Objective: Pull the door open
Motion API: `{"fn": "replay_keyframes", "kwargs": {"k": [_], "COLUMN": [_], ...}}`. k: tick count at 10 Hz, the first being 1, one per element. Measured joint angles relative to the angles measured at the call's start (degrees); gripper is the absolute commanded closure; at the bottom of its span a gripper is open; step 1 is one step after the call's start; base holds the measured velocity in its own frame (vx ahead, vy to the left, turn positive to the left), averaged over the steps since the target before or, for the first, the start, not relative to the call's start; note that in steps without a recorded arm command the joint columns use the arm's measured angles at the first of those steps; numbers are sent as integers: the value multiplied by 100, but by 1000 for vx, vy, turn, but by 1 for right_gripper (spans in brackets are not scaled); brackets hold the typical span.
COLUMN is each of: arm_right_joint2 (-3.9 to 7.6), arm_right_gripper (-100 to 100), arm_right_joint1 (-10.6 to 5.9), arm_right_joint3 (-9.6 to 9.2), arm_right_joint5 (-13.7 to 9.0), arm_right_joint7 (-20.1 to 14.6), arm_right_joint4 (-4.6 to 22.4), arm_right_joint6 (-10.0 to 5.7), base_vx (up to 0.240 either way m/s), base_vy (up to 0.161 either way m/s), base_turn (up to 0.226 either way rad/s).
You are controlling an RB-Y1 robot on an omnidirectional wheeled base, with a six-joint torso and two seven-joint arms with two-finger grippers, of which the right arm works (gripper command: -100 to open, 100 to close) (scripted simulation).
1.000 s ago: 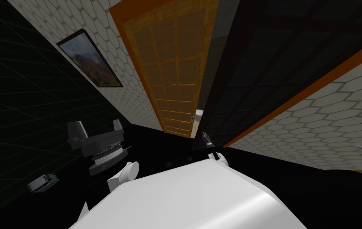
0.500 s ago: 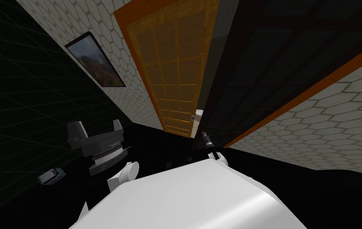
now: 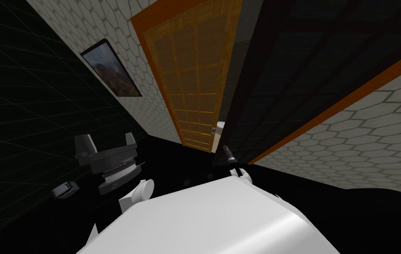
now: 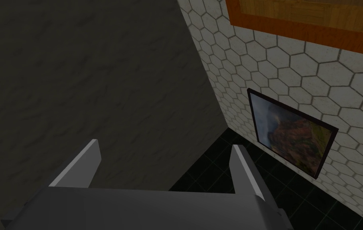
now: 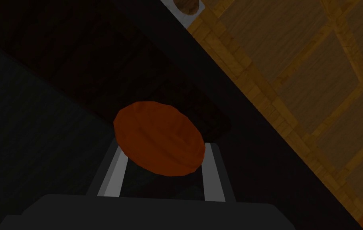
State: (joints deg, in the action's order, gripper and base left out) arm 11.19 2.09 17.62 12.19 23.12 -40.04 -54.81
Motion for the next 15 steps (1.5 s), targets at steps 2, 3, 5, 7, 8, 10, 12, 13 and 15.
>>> {"fn": "replay_keyframes", "kwargs": {"k": [2,3,5,7,8,10,12,13,15], "arm_right_joint2": [28,33,44,56,77,103,125,153,175], "arm_right_gripper": [100,100,100,100,100,100,100,100,100], "arm_right_joint1": [-29,-5,-27,-6,-46,-98,-76,-155,-143], "arm_right_joint3": [-49,-99,-156,-214,-257,-322,-383,-395,-454], "arm_right_joint5": [-105,-191,-303,-404,-503,-621,-726,-770,-878], "arm_right_joint7": [-236,-398,-660,-919,-1067,-1344,-1616,-1719,-1965], "arm_right_joint4": [54,0,32,-18,49,114,82,222,254], "arm_right_joint6": [-18,15,11,58,38,41,74,25,-30], "base_vx": [-31,-29,-30,-44,-37,-28,-22,-26,-18], "base_vy": [-14,-25,-14,-20,-21,-16,-3,-12,-11], "base_turn": [51,47,37,64,24,36,41,59,-1]}}
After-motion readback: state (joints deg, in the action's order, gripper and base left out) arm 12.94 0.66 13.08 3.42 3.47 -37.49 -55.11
